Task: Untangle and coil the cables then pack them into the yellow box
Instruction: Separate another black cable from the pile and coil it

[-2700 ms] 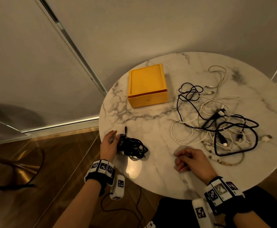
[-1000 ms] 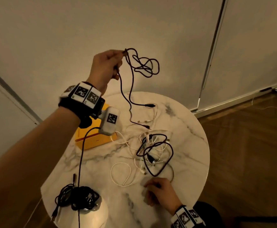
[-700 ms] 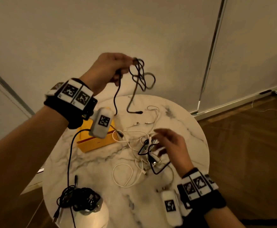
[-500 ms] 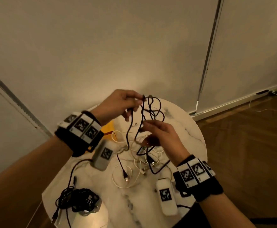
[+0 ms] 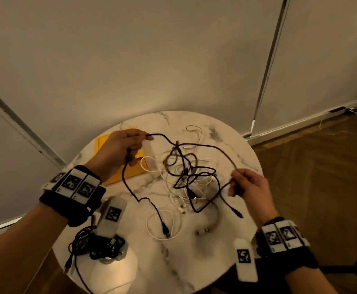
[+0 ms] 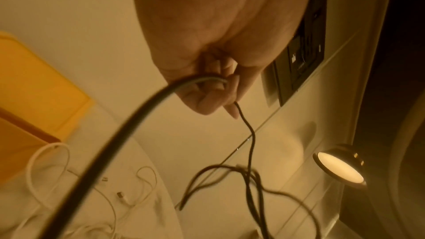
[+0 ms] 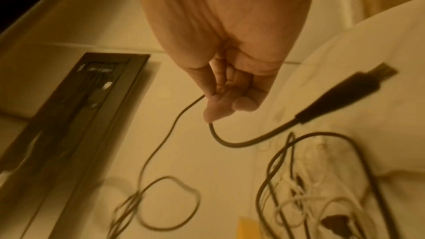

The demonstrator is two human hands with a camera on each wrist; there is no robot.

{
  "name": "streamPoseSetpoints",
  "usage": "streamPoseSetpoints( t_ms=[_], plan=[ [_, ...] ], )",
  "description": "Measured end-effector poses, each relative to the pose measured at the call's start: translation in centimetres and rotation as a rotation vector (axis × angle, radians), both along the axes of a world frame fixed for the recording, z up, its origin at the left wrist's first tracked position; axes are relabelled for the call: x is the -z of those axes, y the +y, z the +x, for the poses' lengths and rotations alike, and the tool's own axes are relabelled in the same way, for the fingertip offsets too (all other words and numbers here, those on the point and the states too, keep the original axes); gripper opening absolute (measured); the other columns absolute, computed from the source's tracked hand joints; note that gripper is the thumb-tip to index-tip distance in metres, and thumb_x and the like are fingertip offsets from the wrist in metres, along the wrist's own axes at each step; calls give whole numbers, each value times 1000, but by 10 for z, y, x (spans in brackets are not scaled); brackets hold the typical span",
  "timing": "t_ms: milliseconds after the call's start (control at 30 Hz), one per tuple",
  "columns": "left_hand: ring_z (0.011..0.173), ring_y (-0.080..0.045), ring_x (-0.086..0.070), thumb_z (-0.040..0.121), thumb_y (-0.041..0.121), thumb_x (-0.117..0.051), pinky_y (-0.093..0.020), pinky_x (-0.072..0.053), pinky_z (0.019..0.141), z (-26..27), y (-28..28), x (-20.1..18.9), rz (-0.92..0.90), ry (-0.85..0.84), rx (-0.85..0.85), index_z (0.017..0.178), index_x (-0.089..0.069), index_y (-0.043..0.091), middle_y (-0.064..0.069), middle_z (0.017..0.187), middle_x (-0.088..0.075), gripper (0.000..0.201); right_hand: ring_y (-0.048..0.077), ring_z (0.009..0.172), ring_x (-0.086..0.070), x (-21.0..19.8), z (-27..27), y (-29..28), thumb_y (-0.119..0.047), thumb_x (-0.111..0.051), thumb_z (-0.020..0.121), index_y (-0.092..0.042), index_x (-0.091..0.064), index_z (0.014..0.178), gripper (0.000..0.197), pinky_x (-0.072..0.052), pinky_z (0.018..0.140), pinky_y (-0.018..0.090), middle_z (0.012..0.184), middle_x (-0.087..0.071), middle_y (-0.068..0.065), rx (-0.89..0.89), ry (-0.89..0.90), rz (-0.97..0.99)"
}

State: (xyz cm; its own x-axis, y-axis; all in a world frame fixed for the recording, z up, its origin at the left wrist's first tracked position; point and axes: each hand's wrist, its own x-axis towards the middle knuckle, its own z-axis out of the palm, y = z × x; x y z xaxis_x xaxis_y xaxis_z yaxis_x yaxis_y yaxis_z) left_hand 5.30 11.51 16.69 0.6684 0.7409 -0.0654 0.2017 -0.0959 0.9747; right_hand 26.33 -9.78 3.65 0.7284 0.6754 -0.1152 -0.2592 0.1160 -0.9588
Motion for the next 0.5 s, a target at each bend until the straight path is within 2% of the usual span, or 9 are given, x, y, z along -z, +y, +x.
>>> streamPoseSetpoints(
  t_ms=[133, 233, 367, 433, 500],
  plan=[
    [46, -6, -29, 100, 8, -38, -19, -31, 39, -20, 11, -3, -20, -176, -149, 98, -62, 5, 11, 52, -32, 25, 18, 46, -55, 32, 25, -18, -3, -51, 96, -3, -59, 83, 15, -50, 49, 28, 54, -58, 5, 158, 264, -56],
    [47, -6, -30, 99, 6, -35, -17, -28, 40, -29, 18, -4, -29, -273, -299, 96, -61, 9, 11, 52, -32, 26, 18, 44, -57, 53, 29, -19, -2, -51, 95, -3, -58, 80, 17, -49, 46, 28, 53, -57, 5, 232, 389, -115],
    [46, -5, -30, 98, 12, -34, -16, -26, 41, -47, 39, -13, -158, -471, -518, 93, -60, 15, 12, 50, -32, 26, 17, 39, -58, 79, 40, -27, -2, -46, 98, -2, -51, 76, 22, -48, 39, 23, 49, -55, 6, 394, 647, -78],
    [46, -5, -31, 98, 16, -37, -16, -26, 42, -53, 43, -14, -169, -456, -518, 94, -61, 16, 12, 51, -32, 25, 18, 40, -61, 85, 39, -30, -2, -46, 97, 1, -52, 79, 20, -50, 39, 23, 48, -60, 9, 334, 663, -107],
    [47, -5, -32, 99, 18, -38, -17, -27, 41, -51, 37, -10, -123, -331, -416, 98, -62, 14, 11, 54, -32, 24, 23, 47, -67, 84, 30, -29, -2, -45, 97, 4, -55, 88, 15, -54, 43, 26, 56, -67, 14, 188, 610, -165]
  ],
)
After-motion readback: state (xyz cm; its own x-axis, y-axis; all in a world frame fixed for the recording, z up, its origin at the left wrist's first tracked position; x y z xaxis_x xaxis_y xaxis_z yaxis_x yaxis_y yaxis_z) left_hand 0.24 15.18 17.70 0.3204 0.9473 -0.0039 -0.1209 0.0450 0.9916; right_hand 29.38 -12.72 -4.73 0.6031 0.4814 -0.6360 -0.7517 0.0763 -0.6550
